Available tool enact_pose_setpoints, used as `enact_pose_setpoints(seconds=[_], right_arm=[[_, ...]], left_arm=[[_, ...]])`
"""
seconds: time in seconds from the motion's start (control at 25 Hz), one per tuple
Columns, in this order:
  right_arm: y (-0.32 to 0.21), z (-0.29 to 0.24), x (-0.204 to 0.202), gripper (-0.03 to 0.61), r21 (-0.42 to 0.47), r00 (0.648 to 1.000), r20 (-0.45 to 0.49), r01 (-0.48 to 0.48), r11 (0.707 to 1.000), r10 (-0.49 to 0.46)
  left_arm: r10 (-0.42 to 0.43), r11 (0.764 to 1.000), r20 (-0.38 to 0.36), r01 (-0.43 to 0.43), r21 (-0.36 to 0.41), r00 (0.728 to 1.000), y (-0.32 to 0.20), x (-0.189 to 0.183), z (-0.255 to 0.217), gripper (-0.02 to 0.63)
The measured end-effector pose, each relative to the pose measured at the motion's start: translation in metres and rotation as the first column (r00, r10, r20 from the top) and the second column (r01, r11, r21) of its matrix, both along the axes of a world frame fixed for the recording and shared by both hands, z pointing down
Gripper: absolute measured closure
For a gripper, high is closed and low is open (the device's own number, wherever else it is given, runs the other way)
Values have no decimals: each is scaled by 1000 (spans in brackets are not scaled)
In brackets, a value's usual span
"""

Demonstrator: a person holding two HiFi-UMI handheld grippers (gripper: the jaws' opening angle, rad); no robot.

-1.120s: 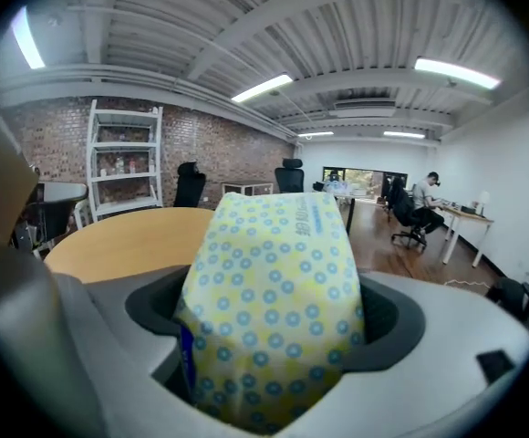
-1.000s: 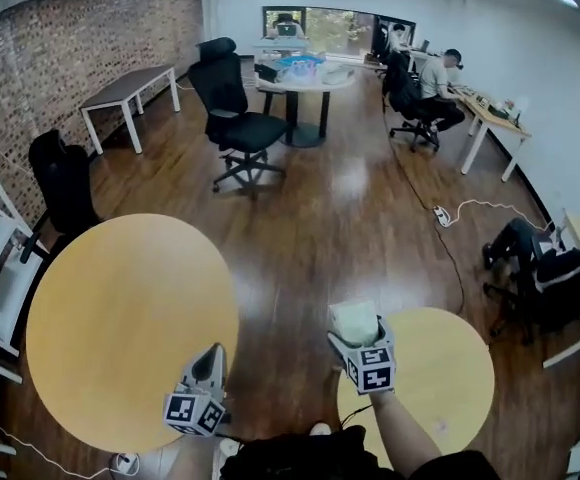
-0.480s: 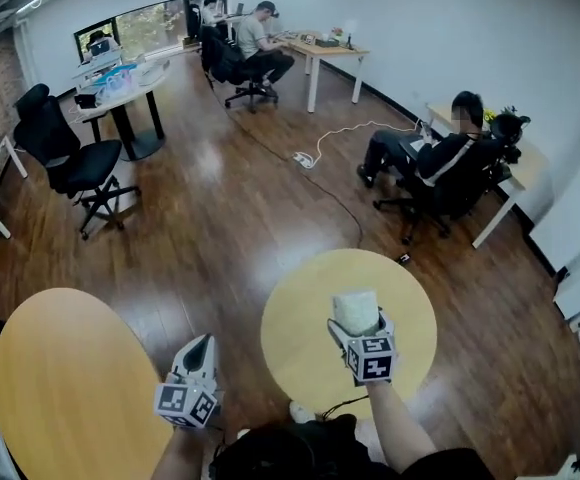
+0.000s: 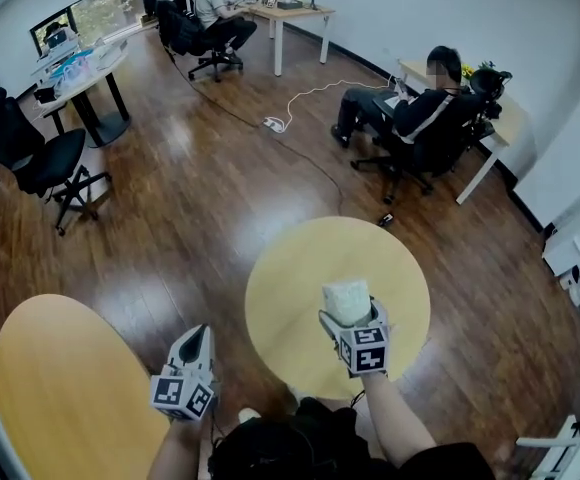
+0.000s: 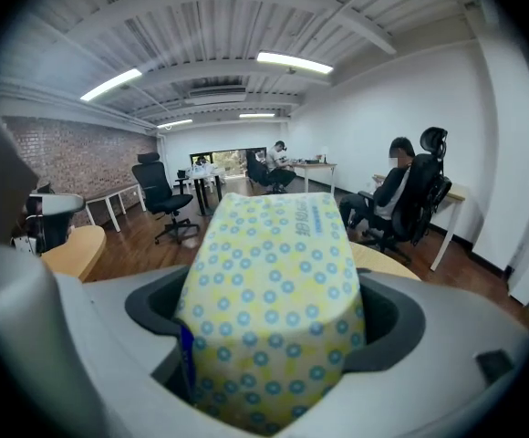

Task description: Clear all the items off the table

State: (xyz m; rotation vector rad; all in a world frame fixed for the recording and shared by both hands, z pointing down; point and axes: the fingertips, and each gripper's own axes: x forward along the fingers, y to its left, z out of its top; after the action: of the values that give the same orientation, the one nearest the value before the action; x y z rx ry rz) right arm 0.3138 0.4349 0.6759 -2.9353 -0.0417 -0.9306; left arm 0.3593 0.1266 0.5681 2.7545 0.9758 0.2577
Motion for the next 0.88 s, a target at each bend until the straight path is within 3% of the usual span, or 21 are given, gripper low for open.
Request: enact_pose_setpoints(seconds=[0.28,0.48,0.6,0.88], right_arm=[[-10,65,-1,69,-18,984,165,68,998,-64],[-5,120,-9,69,56,941,334,42,998,-58],[0,127,-1,60,101,946,324,-5,995,-28],[-7,134,5,55,54,942,333,33,998,-50]], left_arm=[[-27,999,101,23,38,995,0,-5,33,623],[-45,998,185,36,53,982,15,-21,46,623],[-61,997,211,48,68,976,11,-26,53,623],[-118,991,213,102,85,970,-21,-32,54,623]])
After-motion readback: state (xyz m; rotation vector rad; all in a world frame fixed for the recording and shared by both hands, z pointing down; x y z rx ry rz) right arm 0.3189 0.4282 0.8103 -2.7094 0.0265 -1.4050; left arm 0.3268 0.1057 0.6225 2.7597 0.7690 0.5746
